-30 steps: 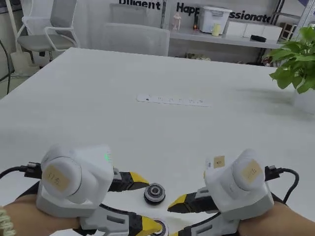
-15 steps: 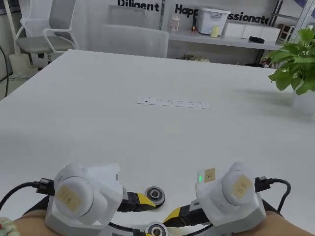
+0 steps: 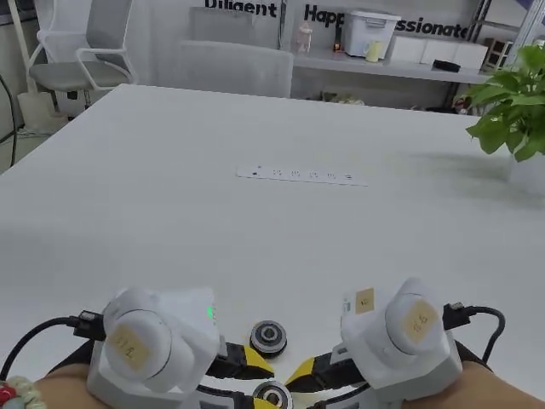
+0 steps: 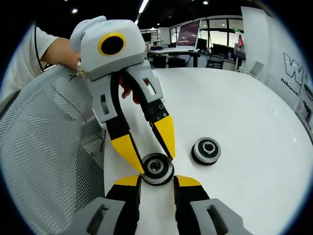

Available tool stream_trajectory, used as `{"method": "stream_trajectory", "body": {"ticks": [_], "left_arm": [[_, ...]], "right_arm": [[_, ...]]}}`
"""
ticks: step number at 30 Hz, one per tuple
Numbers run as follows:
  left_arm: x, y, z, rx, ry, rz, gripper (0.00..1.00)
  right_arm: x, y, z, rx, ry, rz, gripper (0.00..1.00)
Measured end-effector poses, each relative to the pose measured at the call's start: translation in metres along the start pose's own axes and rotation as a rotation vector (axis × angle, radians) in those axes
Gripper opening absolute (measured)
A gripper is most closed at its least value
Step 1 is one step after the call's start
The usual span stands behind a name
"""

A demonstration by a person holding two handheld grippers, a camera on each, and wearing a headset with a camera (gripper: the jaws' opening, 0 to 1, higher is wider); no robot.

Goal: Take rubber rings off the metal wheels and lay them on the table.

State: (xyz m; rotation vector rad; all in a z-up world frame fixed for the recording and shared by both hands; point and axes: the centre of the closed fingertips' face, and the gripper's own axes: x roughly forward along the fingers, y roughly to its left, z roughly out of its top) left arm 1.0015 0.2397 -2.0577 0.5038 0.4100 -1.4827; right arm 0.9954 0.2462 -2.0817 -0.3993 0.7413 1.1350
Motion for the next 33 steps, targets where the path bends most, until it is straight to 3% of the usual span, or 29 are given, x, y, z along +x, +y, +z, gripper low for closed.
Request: {"method": "stream_trajectory", "body": {"ticks": [4, 11, 12, 17, 22, 33], "left_arm": [[0.001, -0.001, -0.006, -0.005, 0.021, -0.006, 0.15], [0.004, 0.0, -0.004, -0.027, 0.0, -0.002, 0.09], [0.004, 0.001, -0.009, -0.034, 0.022, -0.005, 0.09], [0.009, 0.005, -0.007, -0.033, -0.014, 0.011, 0.09], [0.008, 0.006, -0.005, -0.043, -0.039, 0.009, 0.08], [0.008, 0.008, -0.001, -0.036, -0.058, 0.006, 0.08]], "right_arm": [[-0.001, -0.002, -0.001, 0.004, 0.001, -0.002, 0.24], [-0.002, -0.003, -0.001, 0.008, -0.004, -0.002, 0.21], [-0.003, -0.003, -0.001, 0.011, -0.004, -0.003, 0.21], [-0.003, -0.006, 0.001, 0.027, -0.018, -0.015, 0.23], [-0.003, -0.01, 0.002, 0.075, -0.043, -0.02, 0.31], [-0.002, -0.012, 0.001, 0.087, -0.059, -0.027, 0.24]]}}
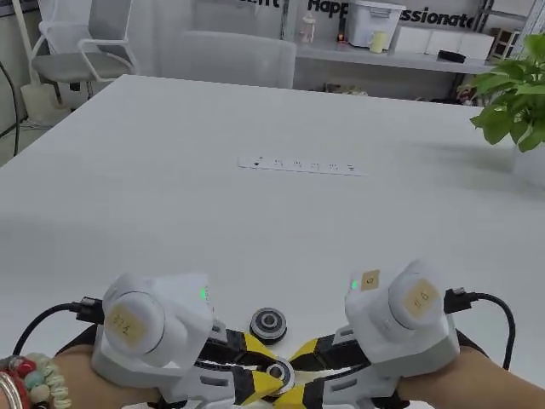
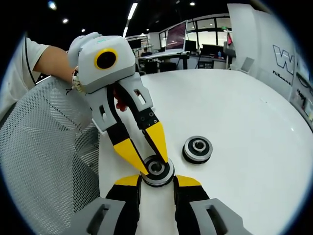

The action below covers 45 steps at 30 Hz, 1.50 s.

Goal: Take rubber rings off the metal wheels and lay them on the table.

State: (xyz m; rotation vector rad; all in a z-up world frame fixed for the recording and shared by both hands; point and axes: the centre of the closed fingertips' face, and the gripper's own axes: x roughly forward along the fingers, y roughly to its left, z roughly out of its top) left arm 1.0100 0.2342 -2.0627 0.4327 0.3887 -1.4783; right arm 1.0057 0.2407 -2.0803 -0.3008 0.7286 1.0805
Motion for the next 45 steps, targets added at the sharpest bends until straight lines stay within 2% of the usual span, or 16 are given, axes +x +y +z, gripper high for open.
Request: {"method": "stream_trajectory", "body": {"ticks": [12, 20, 26, 31, 35, 38, 45], "left_arm": [[-0.001, 0.0, 0.001, -0.026, -0.011, 0.021, 0.08], [-0.001, 0.0, 0.001, -0.024, -0.012, 0.029, 0.08], [-0.001, 0.0, 0.001, -0.012, -0.015, 0.031, 0.08], [-0.001, 0.0, 0.001, -0.004, -0.021, 0.024, 0.08], [0.0, 0.0, 0.001, 0.006, -0.024, 0.021, 0.08], [0.0, 0.0, 0.001, 0.01, -0.024, 0.026, 0.08], [0.0, 0.001, 0.001, -0.002, -0.03, 0.026, 0.08]], "right_arm": [[-0.004, 0.001, -0.004, -0.03, 0.024, 0.013, 0.17], [-0.006, 0.001, -0.009, -0.042, 0.046, 0.02, 0.09], [-0.006, 0.0, -0.009, -0.029, 0.05, 0.019, 0.09], [-0.006, 0.001, -0.008, -0.002, 0.045, 0.019, 0.12], [-0.004, -0.001, -0.006, -0.006, 0.034, 0.004, 0.24], [-0.001, 0.0, -0.003, -0.025, 0.017, -0.007, 0.28], [0.0, -0.001, 0.002, -0.051, -0.004, -0.016, 0.25]]}}
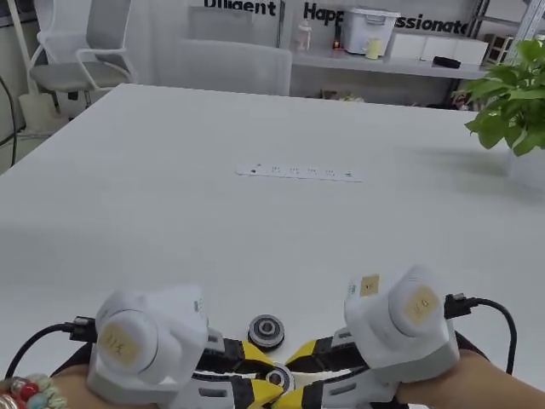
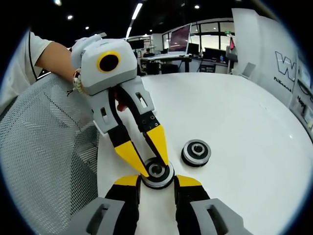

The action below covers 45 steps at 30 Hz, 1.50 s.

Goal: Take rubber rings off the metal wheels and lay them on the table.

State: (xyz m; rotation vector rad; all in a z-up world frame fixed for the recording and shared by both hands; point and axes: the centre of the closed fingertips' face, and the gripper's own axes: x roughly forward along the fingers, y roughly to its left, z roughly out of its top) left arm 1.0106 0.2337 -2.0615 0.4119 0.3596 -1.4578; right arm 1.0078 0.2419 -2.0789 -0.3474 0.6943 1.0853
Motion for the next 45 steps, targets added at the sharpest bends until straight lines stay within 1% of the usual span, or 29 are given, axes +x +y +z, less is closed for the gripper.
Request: {"method": "stream_trajectory", "body": {"ticks": [6, 9, 11, 12, 13, 16, 18, 21, 24, 25, 27, 30, 31, 32, 34, 36, 38, 40, 41, 43, 44, 45], "left_arm": [[0.0, 0.0, 0.0, 0.008, 0.0, 0.001, 0.08], [0.0, 0.0, 0.0, 0.005, -0.002, 0.001, 0.08], [0.0, 0.0, 0.0, 0.004, -0.002, 0.003, 0.08], [0.0, 0.001, 0.0, 0.003, -0.002, 0.005, 0.08], [0.0, 0.001, 0.0, 0.002, -0.003, 0.004, 0.08], [0.0, 0.001, 0.0, 0.001, -0.004, 0.005, 0.08], [-0.001, 0.001, 0.0, 0.0, -0.004, 0.006, 0.08], [-0.001, 0.001, 0.0, -0.001, -0.003, 0.007, 0.08], [-0.001, 0.001, 0.0, -0.002, -0.003, 0.008, 0.08], [-0.001, 0.002, -0.001, -0.003, -0.003, 0.009, 0.08], [-0.001, 0.001, 0.0, -0.004, -0.004, 0.01, 0.08], [-0.002, 0.002, -0.001, -0.009, -0.006, 0.011, 0.08], [-0.002, 0.002, -0.001, -0.01, -0.007, 0.01, 0.08], [-0.002, 0.002, -0.001, -0.01, -0.007, 0.01, 0.08], [-0.002, 0.002, -0.001, -0.008, -0.006, 0.011, 0.08], [-0.002, 0.003, -0.001, -0.008, -0.005, 0.014, 0.08], [-0.002, 0.004, -0.001, -0.008, -0.004, 0.016, 0.08], [-0.003, 0.004, -0.001, -0.005, -0.005, 0.019, 0.08], [-0.003, 0.004, -0.002, -0.005, -0.004, 0.02, 0.08], [-0.002, 0.004, -0.001, -0.002, -0.002, 0.025, 0.08], [-0.002, 0.005, -0.001, -0.002, -0.001, 0.027, 0.08], [-0.002, 0.005, -0.001, -0.003, -0.002, 0.027, 0.08]], "right_arm": [[-0.003, 0.0, -0.003, -0.011, 0.012, 0.016, 0.21], [-0.004, 0.0, -0.007, 0.0, 0.031, 0.023, 0.17], [-0.006, -0.002, -0.013, -0.008, 0.054, 0.02, 0.08], [-0.007, -0.003, -0.012, -0.002, 0.047, 0.017, 0.05], [-0.007, -0.003, -0.012, 0.014, 0.045, 0.02, 0.05], [-0.007, -0.002, -0.012, -0.005, 0.05, 0.016, 0.04], [-0.006, -0.002, -0.012, -0.002, 0.054, 0.013, 0.02], [-0.007, -0.004, -0.013, 0.03, 0.062, -0.002, 0.0], [-0.006, -0.006, -0.014, 0.132, 0.094, -0.031, 0.0], [-0.006, -0.007, -0.014, 0.136, 0.099, -0.033, 0.0], [-0.005, -0.007, -0.013, 0.163, 0.13, -0.046, 0.0], [-0.005, -0.006, -0.014, 0.183, 0.142, -0.059, 0.0], [-0.005, -0.007, -0.014, 0.197, 0.146, -0.061, 0.0], [-0.006, -0.007, -0.015, 0.232, 0.158, -0.064, 0.0], [-0.006, -0.007, -0.014, 0.22, 0.164, -0.07, 0.0], [-0.007, -0.008, -0.013, 0.202, 0.175, -0.087, 0.0], [-0.008, -0.01, -0.013, 0.199, 0.167, -0.093, 0.0], [-0.009, -0.012, -0.012, 0.239, 0.142, -0.091, 0.0], [-0.011, -0.014, -0.01, 0.295, 0.121, -0.088, 0.0], [-0.013, -0.017, -0.006, 0.342, 0.086, -0.088, 0.0], [-0.014, -0.018, -0.006, 0.355, 0.083, -0.088, 0.0], [-0.014, -0.018, -0.003, 0.38, 0.062, -0.082, 0.0]]}}
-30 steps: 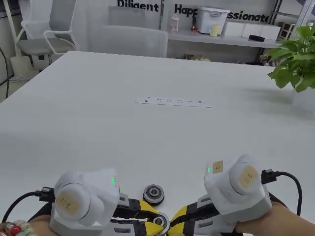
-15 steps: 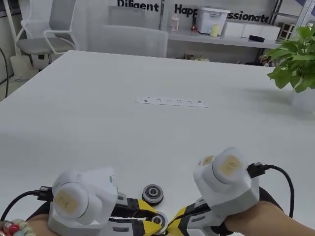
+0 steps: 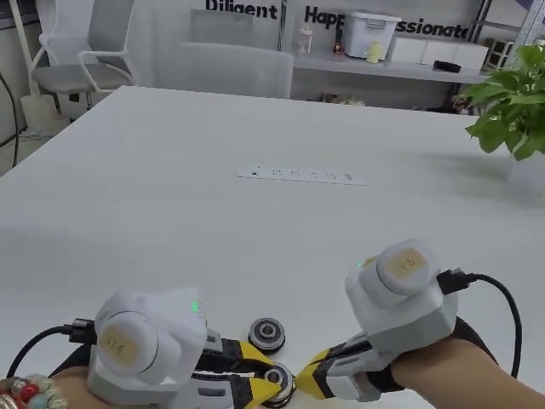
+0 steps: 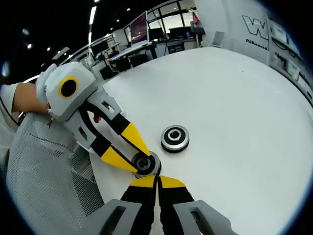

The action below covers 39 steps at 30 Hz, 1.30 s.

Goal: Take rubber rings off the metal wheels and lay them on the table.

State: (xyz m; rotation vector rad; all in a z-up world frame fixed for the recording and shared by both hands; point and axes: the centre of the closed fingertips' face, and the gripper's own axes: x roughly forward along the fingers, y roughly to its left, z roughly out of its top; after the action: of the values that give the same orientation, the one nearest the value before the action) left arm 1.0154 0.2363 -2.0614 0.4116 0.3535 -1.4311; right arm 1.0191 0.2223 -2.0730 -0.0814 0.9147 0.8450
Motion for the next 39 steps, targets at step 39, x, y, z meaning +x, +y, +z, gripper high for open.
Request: {"method": "stream_trajectory", "body": {"ticks": [39], "left_arm": [[0.002, 0.0, 0.0, -0.004, -0.003, -0.007, 0.08]], "right_arm": [[-0.006, 0.024, 0.022, 0.279, -0.111, 0.168, 0.0]]}}
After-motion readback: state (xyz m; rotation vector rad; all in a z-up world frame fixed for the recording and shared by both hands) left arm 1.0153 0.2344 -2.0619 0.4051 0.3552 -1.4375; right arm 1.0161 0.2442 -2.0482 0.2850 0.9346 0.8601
